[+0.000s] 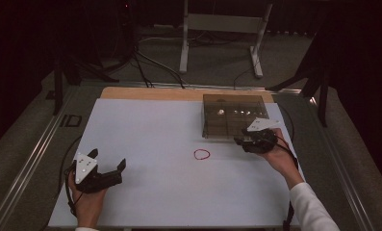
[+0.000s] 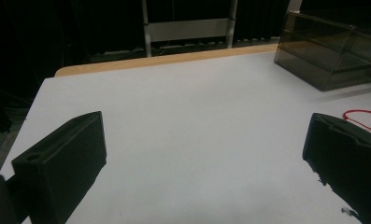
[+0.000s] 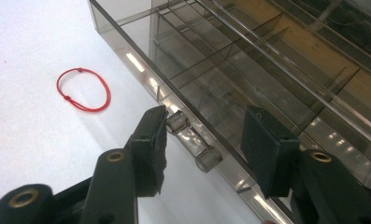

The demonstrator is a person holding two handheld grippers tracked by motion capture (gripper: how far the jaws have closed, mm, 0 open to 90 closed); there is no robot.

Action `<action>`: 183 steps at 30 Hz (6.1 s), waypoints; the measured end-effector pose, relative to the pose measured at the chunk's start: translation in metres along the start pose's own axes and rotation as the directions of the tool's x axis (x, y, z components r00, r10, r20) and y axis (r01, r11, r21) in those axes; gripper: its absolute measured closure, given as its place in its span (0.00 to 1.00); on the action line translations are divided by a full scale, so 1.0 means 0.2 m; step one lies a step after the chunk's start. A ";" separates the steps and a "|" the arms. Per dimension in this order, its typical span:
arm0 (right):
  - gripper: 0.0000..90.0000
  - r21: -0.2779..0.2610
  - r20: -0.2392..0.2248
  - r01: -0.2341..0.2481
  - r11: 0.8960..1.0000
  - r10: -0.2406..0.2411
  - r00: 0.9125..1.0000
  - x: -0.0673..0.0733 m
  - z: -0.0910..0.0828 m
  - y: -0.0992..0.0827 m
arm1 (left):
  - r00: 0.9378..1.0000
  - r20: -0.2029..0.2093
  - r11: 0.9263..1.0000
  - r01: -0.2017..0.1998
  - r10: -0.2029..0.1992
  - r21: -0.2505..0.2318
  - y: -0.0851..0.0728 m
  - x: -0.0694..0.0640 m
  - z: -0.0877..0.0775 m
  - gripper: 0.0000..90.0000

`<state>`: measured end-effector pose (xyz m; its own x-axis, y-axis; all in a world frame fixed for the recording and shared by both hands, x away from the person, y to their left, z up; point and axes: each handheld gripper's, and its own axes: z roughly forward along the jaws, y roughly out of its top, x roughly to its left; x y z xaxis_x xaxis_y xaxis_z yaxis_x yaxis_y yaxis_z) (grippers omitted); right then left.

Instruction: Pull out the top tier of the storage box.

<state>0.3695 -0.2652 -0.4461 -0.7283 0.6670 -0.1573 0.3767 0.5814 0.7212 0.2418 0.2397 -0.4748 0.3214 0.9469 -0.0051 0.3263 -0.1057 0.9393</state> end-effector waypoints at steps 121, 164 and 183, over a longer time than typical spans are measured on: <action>0.03 -0.460 0.007 -0.190 0.868 0.217 0.976 0.26 -0.29 -0.30 | 0.995 0.100 1.000 -0.012 0.010 0.019 0.05 -0.05 0.06 0.01; 0.03 -0.468 0.034 -0.216 0.857 0.262 0.965 0.31 -0.32 -0.42 | 0.990 0.127 0.997 -0.065 0.068 -0.029 0.22 -0.14 0.23 0.01; 0.03 -0.464 0.033 -0.230 0.855 0.277 0.960 0.32 -0.33 -0.45 | 0.989 0.142 0.999 -0.043 0.039 0.026 0.25 -0.18 0.34 0.01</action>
<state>0.2508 -0.3051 -0.4758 -0.5760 0.8170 0.0261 0.2240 0.1271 0.9663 0.3064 0.1799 -0.4512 0.4572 0.8892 -0.0174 0.3349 -0.1540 0.9296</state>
